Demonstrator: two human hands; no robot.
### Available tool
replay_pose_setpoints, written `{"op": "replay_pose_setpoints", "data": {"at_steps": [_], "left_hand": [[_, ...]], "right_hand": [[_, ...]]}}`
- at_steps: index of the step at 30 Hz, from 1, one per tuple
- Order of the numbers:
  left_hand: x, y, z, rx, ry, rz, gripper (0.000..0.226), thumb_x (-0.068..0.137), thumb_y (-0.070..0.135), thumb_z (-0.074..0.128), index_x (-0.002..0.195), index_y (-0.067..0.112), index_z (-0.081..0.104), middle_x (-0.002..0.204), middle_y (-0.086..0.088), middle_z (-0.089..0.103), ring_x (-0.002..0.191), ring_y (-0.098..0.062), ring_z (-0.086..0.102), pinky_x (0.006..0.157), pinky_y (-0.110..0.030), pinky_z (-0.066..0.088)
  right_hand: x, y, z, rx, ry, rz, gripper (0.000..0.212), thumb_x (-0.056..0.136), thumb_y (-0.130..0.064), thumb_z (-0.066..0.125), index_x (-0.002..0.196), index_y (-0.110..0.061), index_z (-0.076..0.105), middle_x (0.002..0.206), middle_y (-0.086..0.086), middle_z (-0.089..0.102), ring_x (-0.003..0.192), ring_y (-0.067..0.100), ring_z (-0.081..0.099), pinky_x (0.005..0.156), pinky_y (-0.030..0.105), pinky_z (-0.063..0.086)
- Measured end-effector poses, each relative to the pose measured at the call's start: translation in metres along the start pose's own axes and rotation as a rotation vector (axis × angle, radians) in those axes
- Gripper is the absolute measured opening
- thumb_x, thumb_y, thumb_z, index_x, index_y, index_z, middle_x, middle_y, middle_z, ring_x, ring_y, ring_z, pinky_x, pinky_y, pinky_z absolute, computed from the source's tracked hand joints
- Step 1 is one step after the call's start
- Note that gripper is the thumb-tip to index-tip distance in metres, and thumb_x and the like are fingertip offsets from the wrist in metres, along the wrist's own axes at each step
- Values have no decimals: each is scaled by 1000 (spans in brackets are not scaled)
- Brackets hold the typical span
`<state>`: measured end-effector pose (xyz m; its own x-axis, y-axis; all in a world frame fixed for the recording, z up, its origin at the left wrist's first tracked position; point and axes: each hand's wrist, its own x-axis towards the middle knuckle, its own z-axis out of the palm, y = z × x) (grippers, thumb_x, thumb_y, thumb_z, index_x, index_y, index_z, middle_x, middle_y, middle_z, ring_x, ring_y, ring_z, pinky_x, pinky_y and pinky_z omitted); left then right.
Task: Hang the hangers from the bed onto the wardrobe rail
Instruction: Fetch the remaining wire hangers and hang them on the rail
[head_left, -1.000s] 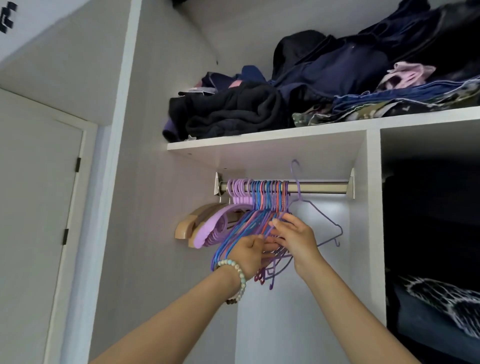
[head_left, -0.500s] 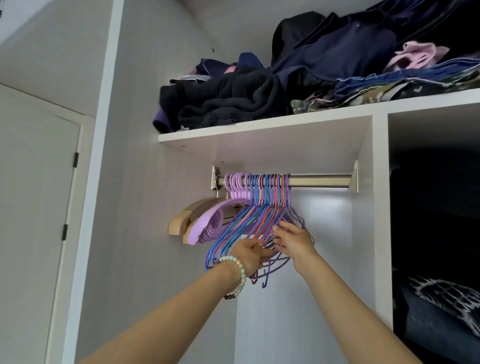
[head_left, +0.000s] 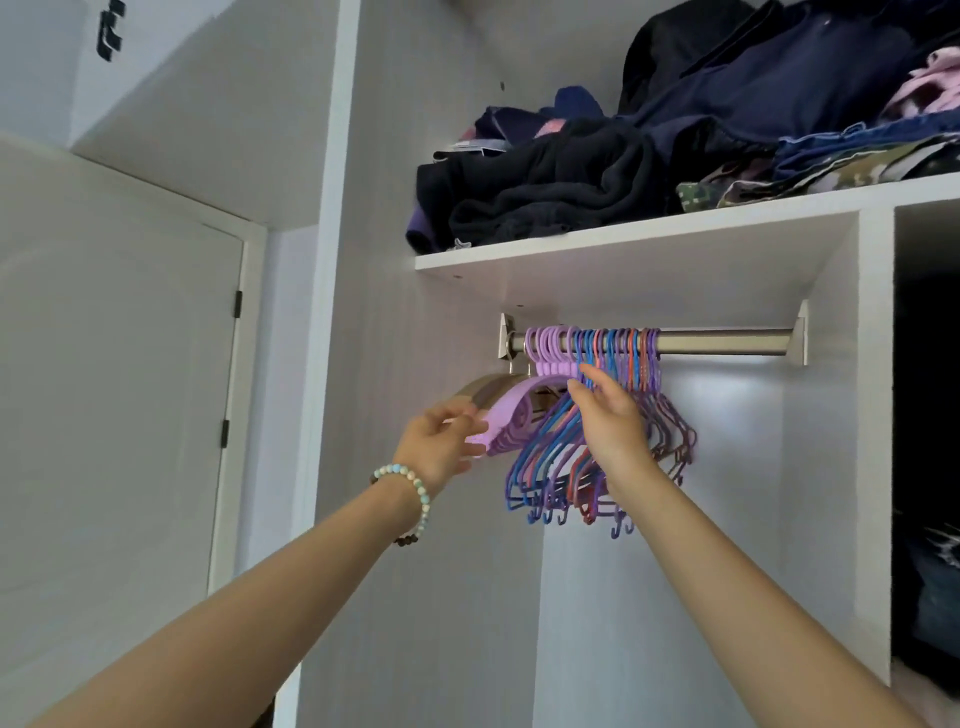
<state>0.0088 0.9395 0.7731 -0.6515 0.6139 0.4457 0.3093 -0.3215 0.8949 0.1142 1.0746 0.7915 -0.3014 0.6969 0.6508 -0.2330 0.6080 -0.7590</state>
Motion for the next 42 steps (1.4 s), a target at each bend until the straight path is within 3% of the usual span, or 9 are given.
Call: {"op": "replay_pose_setpoints", "data": {"at_steps": [3, 6, 9, 15, 19, 31, 37, 42], "left_hand": [[-12, 8, -50, 49, 70, 64, 29, 95, 21, 47, 122, 10, 52, 110, -6, 61, 84, -18, 62, 75, -26, 48], [-29, 13, -111, 176, 160, 121, 42, 92, 33, 52, 130, 16, 48, 126, -5, 57, 104, -18, 59, 93, -34, 47], [-54, 16, -178, 346, 243, 142, 53, 90, 43, 51, 138, 21, 40, 138, 1, 47, 123, -16, 48, 98, -28, 37], [-133, 17, -333, 589, 446, 106, 71, 81, 59, 53, 140, 25, 34, 145, 6, 39, 131, -14, 40, 104, -32, 34], [-214, 17, -441, 799, 610, 9, 68, 86, 54, 48, 144, 26, 28, 149, 4, 33, 137, -14, 32, 108, -34, 28], [-521, -65, -673, 1056, 928, -536, 75, 85, 58, 45, 146, 21, 23, 152, 3, 28, 140, -17, 24, 115, -36, 24], [-681, -135, -720, 1026, 994, -883, 74, 86, 54, 49, 145, 17, 25, 151, -3, 30, 139, -22, 27, 113, -35, 23], [-793, -203, -730, 937, 1020, -1134, 76, 86, 56, 48, 146, 16, 24, 151, -3, 30, 137, -22, 31, 111, -35, 28]], "right_hand": [[-16, -17, 40, 47, -100, -52, 37, 93, -27, 55, 130, -24, 53, 138, 1, 49, 124, 14, 46, 100, 26, 36], [-37, -34, 90, 90, -204, -70, 39, 93, -29, 56, 132, -24, 52, 139, 3, 46, 119, 8, 43, 100, 20, 31], [-66, -50, 147, 120, -328, -104, 42, 93, -34, 55, 134, -28, 48, 148, -4, 36, 135, 6, 33, 114, 27, 25], [-154, -88, 272, 111, -687, -165, 54, 94, -46, 46, 145, -34, 31, 155, -17, 12, 142, 1, 14, 108, 21, 19], [-236, -115, 367, 118, -896, -190, 62, 92, -50, 46, 147, -35, 23, 156, -20, 4, 144, 0, 7, 107, 19, 14], [-592, -147, 576, 185, -1498, -178, 69, 90, -51, 49, 148, -35, 15, 157, -20, -3, 144, 0, 1, 110, 24, 10], [-765, -118, 615, 142, -1738, -108, 69, 90, -50, 51, 148, -35, 16, 158, -17, -3, 145, 4, 0, 118, 33, 12], [-889, -68, 617, 44, -1872, -16, 71, 90, -47, 54, 149, -30, 18, 159, -10, 1, 146, 7, 3, 115, 29, 11]]}}
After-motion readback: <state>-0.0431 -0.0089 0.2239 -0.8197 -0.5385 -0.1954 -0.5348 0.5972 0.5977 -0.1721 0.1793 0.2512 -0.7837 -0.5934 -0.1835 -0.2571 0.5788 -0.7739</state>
